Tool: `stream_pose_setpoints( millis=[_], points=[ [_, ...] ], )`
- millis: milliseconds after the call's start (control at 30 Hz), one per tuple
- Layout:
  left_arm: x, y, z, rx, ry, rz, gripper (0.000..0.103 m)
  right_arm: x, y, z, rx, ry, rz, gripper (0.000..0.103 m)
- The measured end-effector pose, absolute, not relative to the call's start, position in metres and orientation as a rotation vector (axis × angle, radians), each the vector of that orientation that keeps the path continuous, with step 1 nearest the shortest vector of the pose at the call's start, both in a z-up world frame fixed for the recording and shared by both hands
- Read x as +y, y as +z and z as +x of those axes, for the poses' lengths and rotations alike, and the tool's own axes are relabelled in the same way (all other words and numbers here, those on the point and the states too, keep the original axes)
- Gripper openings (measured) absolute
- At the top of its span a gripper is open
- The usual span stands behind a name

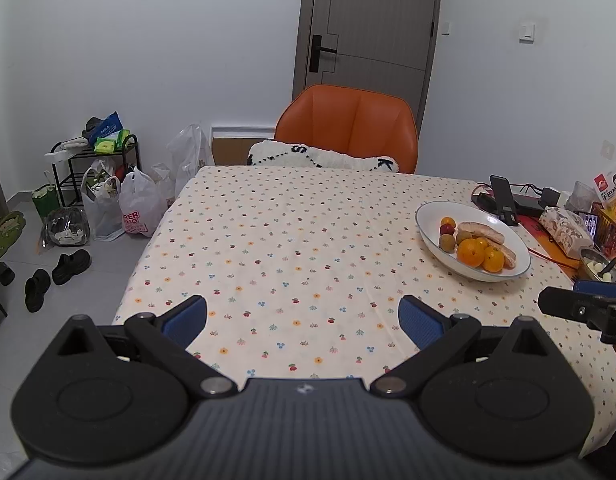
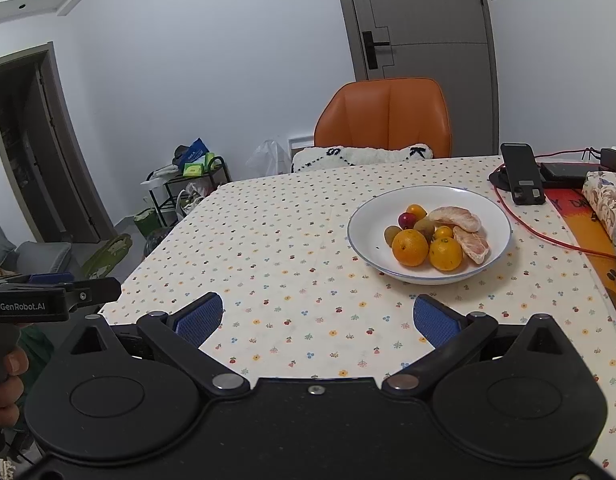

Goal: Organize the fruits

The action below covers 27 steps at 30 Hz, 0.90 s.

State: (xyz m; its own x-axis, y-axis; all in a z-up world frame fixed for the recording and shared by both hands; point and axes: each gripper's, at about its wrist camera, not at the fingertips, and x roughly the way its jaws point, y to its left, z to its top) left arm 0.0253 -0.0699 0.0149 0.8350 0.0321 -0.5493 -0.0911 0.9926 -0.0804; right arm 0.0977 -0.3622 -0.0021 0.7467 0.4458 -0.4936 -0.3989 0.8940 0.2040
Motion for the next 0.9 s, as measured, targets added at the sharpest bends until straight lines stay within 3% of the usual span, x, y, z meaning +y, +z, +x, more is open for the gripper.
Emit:
stream_pose_setpoints(
  millis=[900],
  points=[
    [-0.0698, 0.0113, 0.0269, 0.59, 0.053, -0.103, 0.101, -0.3617, -0.0058, 0.0984, 0.58, 0.461, 0.082, 0.103]
  ],
)
